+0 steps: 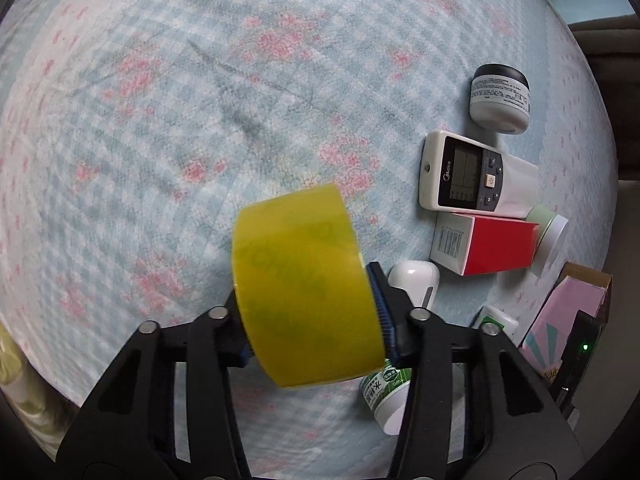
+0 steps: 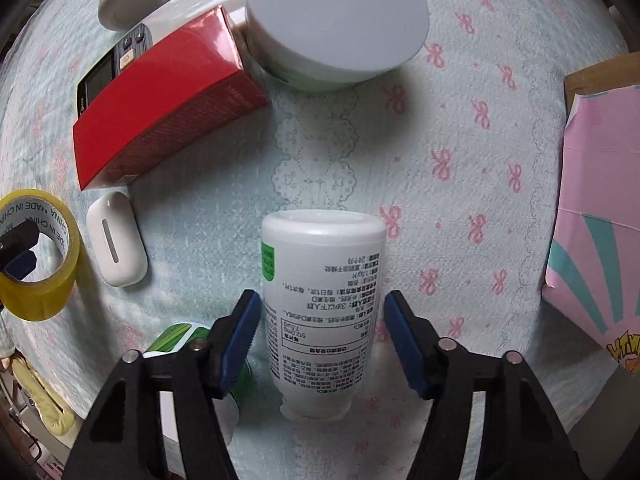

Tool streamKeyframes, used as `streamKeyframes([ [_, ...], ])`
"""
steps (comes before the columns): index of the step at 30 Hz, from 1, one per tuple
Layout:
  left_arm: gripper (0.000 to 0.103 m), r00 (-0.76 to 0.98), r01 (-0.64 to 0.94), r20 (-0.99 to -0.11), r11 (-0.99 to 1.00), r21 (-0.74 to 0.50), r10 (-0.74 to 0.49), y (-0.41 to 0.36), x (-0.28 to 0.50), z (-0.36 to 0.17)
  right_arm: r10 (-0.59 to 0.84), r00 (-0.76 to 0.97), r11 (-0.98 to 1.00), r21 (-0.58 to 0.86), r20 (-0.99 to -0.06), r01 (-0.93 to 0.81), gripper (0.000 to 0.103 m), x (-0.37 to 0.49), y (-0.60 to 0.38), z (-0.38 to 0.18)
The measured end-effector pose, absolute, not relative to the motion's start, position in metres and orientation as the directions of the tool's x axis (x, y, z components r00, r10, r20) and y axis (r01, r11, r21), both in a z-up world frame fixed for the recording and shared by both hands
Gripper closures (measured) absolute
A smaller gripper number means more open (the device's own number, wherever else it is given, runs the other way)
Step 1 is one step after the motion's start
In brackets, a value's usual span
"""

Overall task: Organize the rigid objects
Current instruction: 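Grasp the yellow tape roll with left tool while right tool grasps the white pill bottle, then carry tape and pill bottle into the cardboard box and open both tools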

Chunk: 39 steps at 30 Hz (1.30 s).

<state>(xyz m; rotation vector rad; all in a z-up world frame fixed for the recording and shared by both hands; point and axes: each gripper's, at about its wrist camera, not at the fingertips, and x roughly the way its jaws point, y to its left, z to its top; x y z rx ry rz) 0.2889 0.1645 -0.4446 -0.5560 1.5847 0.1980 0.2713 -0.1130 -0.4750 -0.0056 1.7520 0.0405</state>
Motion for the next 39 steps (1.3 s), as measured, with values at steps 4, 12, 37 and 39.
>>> streamKeyframes([
  [4, 0.063, 0.013, -0.434, -0.975, 0.877, -0.206, -0.222, 0.16, 0.289, -0.443, 0.034, -0.18, 0.999, 0.036, -0.983, -0.006, 0.057, 0.27, -0.113, -0.48],
  [12, 0.064, 0.061, -0.378, -0.975, 0.899, -0.221, -0.214, 0.149, 0.292, -0.421, 0.089, -0.147, 0.996, 0.085, -0.985, 0.031, 0.057, 0.269, -0.124, -0.476],
  [37, 0.065, 0.315, 0.048, -0.908, 0.96, -0.276, -0.276, -0.033, 0.292, -0.21, 0.281, 0.234, 0.939, 0.317, -0.931, 0.133, 0.057, 0.264, -0.246, -0.259],
  [39, 0.065, 0.318, 0.097, -0.898, 0.953, -0.288, -0.304, -0.069, 0.298, -0.199, 0.261, 0.254, 0.942, 0.304, -0.931, 0.146, 0.057, 0.261, -0.275, -0.249],
])
